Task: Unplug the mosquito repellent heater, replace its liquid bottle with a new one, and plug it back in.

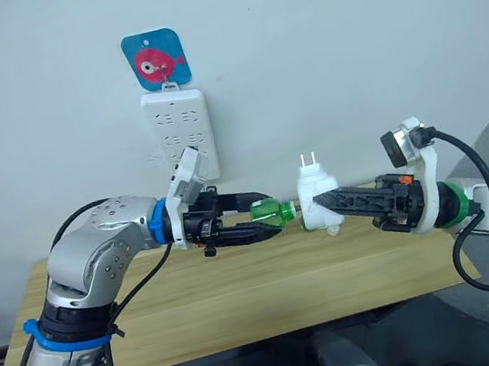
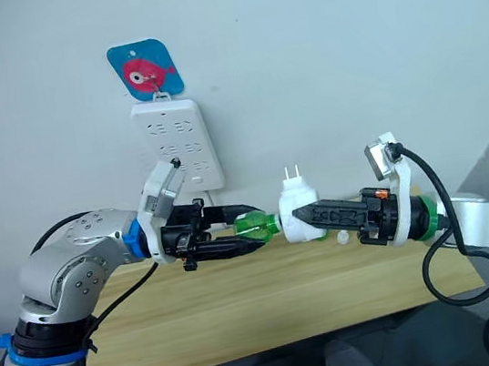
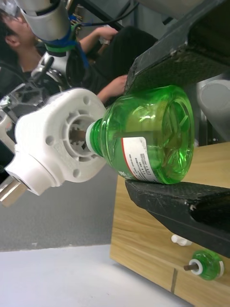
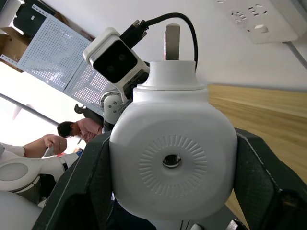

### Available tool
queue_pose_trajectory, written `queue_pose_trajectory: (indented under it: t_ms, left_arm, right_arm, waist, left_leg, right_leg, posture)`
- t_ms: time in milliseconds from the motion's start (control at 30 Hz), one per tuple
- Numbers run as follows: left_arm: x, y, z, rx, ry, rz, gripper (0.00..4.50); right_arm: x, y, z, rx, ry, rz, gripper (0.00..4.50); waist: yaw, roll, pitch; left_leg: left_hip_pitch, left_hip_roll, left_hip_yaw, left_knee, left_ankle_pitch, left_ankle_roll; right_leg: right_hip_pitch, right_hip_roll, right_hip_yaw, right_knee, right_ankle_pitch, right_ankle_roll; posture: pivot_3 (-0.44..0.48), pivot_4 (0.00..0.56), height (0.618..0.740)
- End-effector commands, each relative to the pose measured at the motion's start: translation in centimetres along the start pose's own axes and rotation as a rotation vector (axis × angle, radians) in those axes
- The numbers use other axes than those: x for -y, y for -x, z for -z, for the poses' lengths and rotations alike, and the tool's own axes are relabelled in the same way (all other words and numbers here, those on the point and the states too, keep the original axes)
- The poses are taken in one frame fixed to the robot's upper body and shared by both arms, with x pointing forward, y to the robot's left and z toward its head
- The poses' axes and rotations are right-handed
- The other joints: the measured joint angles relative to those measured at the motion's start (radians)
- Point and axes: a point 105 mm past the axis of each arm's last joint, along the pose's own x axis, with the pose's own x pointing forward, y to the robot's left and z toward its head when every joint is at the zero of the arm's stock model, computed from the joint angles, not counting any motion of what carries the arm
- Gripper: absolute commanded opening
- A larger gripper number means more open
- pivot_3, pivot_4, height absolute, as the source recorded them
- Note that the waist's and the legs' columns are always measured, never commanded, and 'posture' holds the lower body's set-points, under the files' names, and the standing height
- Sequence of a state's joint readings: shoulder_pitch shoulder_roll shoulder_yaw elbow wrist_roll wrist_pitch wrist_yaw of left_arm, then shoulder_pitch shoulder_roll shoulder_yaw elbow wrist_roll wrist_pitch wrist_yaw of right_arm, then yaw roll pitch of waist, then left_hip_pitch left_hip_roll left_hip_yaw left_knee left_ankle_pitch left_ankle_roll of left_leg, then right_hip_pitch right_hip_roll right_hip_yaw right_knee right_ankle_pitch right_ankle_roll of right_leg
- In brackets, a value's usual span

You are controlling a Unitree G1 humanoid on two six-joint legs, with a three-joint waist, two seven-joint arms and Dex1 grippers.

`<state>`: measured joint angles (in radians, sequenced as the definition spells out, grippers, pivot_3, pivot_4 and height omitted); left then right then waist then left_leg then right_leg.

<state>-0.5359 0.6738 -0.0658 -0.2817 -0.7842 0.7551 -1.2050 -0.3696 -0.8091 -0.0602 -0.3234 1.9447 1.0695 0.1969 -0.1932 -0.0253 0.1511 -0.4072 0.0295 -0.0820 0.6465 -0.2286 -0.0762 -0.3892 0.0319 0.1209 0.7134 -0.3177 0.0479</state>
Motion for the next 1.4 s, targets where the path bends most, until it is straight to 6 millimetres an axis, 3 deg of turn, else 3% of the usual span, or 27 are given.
queue_pose_trajectory:
  t_ms: [33, 400, 1100, 1233, 1400]
  left_arm:
    - [0.5, 0.0, -0.6, -0.017, -0.054, 0.026, 2.29]
    - [0.2, 0.2, -1.0, -0.005, -0.061, 0.007, 2.29]
    - [0.6, -1.5, -0.8, 0.005, -0.099, 0.051, 2.29]
    - [0.5, -1.7, -0.7, 0.011, -0.105, 0.049, 2.29]
    - [0.2, -1.7, -0.5, 0.019, -0.11, 0.034, 2.29]
  right_arm:
    - [-1.2, 0.0, -0.3, 0.004, 0.031, -0.042, 2.95]
    - [-0.9, 0.2, -0.3, -0.012, 0.032, -0.016, 2.95]
    - [-0.7, -2.2, 0.6, -0.088, 0.106, 0.008, 2.95]
    - [-0.6, -2.0, 0.3, -0.084, 0.094, 0.015, 4.37]
    - [-0.6, -1.7, 0.2, -0.085, 0.076, 0.019, 4.5]
  waist:
    - [0.0, 0.0, 0.0]
    - [0.0, 0.0, 0.0]
    - [0.0, 0.0, 0.0]
    - [0.0, 0.0, -0.001]
    - [0.0, 0.0, -0.001]
  left_leg:
    - [0.0, 0.0, 0.0, 0.0, 0.0, 0.0]
    - [0.0, 0.0, 0.0, 0.0, 0.0, 0.0]
    - [0.0, 0.0, 0.0, 0.0, 0.0, 0.0]
    - [0.0, 0.0, 0.0, 0.0, 0.0, 0.0]
    - [0.0, 0.0, 0.0, 0.0, 0.0, 0.0]
  right_leg:
    - [0.0, 0.0, 0.0, 0.0, 0.0, 0.0]
    - [0.0, 0.0, 0.0, 0.0, 0.0, 0.0]
    - [0.0, 0.0, 0.0, 0.0, 0.0, 0.0]
    - [0.0, 0.0, 0.0, 0.0, 0.0, 0.0]
    - [0.0, 0.0, 0.0, 0.0, 0.0, 0.0]
  posture:
    - [-0.163, 0.062, 0.71]
    - [-0.166, 0.066, 0.71]
    - [-0.168, 0.068, 0.71]
    - [-0.168, 0.069, 0.71]
    - [-0.17, 0.069, 0.71]
